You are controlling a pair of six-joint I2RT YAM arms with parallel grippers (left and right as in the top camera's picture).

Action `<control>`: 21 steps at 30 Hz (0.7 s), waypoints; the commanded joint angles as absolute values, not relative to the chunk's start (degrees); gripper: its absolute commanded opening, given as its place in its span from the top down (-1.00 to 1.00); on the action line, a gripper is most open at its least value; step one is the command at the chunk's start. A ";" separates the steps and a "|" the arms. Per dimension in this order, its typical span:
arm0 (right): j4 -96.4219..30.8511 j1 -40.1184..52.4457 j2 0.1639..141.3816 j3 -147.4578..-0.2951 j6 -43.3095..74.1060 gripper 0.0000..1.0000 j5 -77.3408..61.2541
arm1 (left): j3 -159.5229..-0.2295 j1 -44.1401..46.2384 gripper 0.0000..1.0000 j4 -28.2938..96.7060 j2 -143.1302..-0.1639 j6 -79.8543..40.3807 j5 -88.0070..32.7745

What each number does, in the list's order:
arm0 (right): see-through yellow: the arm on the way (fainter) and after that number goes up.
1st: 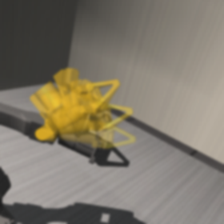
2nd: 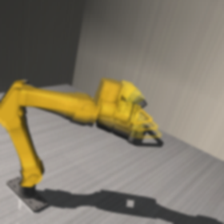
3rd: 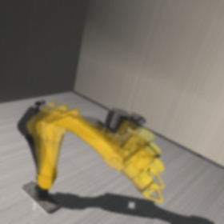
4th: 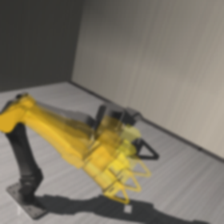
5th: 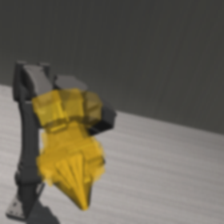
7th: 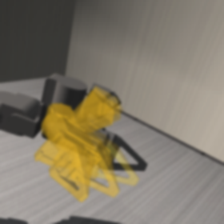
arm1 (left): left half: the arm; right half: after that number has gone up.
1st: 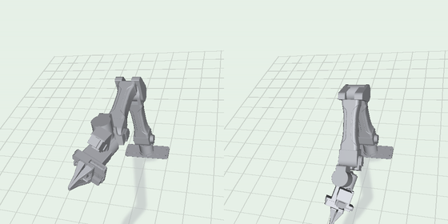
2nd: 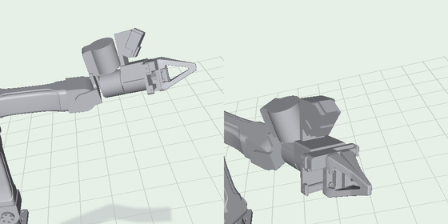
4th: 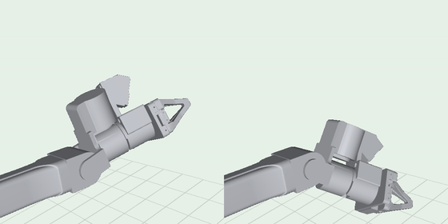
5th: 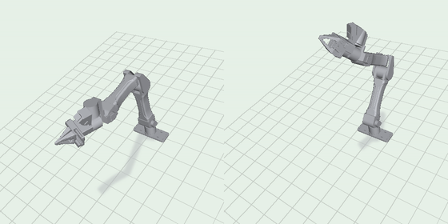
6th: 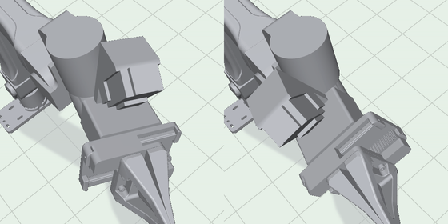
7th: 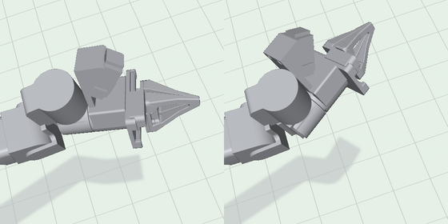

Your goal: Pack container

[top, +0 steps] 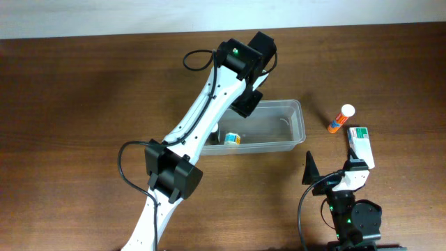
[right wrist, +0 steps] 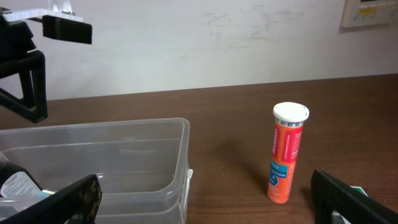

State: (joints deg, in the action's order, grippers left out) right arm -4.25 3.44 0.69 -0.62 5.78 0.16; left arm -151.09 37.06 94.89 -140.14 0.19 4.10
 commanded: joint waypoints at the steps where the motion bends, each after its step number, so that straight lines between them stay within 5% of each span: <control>1: -4.60 3.75 0.54 -0.32 5.56 -0.97 0.69 | -151.98 36.58 0.10 96.38 -138.34 -0.45 2.15; 6: -4.60 3.75 0.54 -0.32 5.54 -0.97 0.69 | -152.05 35.99 0.17 96.71 -135.92 -4.05 0.43; 12: -4.60 3.75 0.54 -0.32 5.54 -0.96 0.69 | -152.05 27.07 -0.11 96.71 -126.96 -14.96 10.72; 13: -4.60 3.75 0.54 -0.32 5.54 -0.97 0.69 | -152.05 24.08 -0.99 96.71 -125.10 -16.45 13.78; 21: -4.60 3.75 0.54 -0.32 5.56 -0.97 0.69 | -152.05 3.57 -0.99 96.68 -119.90 -16.91 19.31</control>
